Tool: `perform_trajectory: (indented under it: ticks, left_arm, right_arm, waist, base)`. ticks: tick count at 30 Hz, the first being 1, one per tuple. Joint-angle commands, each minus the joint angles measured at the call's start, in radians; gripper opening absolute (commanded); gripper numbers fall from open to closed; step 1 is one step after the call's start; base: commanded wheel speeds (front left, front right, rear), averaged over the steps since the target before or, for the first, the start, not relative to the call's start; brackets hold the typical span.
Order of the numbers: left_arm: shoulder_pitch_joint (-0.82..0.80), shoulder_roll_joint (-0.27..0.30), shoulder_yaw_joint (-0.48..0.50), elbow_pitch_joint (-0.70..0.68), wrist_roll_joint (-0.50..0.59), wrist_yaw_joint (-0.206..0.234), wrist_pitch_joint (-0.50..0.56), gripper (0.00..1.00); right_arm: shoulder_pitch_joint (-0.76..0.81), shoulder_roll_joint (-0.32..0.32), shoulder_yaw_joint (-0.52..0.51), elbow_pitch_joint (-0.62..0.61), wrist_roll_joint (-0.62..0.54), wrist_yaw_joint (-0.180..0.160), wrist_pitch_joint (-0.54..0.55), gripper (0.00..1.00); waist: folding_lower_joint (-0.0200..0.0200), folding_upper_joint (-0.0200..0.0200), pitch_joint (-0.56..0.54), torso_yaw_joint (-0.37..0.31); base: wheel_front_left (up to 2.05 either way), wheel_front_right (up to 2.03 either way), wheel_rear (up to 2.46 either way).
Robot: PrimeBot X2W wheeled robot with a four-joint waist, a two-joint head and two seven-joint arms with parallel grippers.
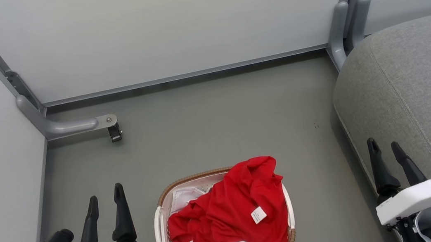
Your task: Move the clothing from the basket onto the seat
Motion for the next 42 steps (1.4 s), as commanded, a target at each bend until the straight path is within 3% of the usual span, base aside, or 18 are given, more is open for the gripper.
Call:
perform_trajectory:
  ticks: [1, 42]
  left_arm:
    - [-0.001, 0.007, -0.001, -0.004, 0.03, 0.006, -0.009, 1.0]
    - [0.039, 0.01, -0.061, 0.047, 0.309, 0.024, -0.097, 1.0]
  right_arm:
    - [0.003, -0.007, 0.003, -0.005, -0.029, 0.0, -0.012, 1.0]
    - [0.031, -0.011, 0.049, 0.015, -0.399, 0.0, -0.102, 1.0]
  waist:
    - [0.0, -0.0001, 0.0, 0.0]
    - [0.0, -0.0001, -0.011, 0.009]
  base:
    - [0.0, 0.0, 0.0]
    - [0.0, 0.0, 0.0]
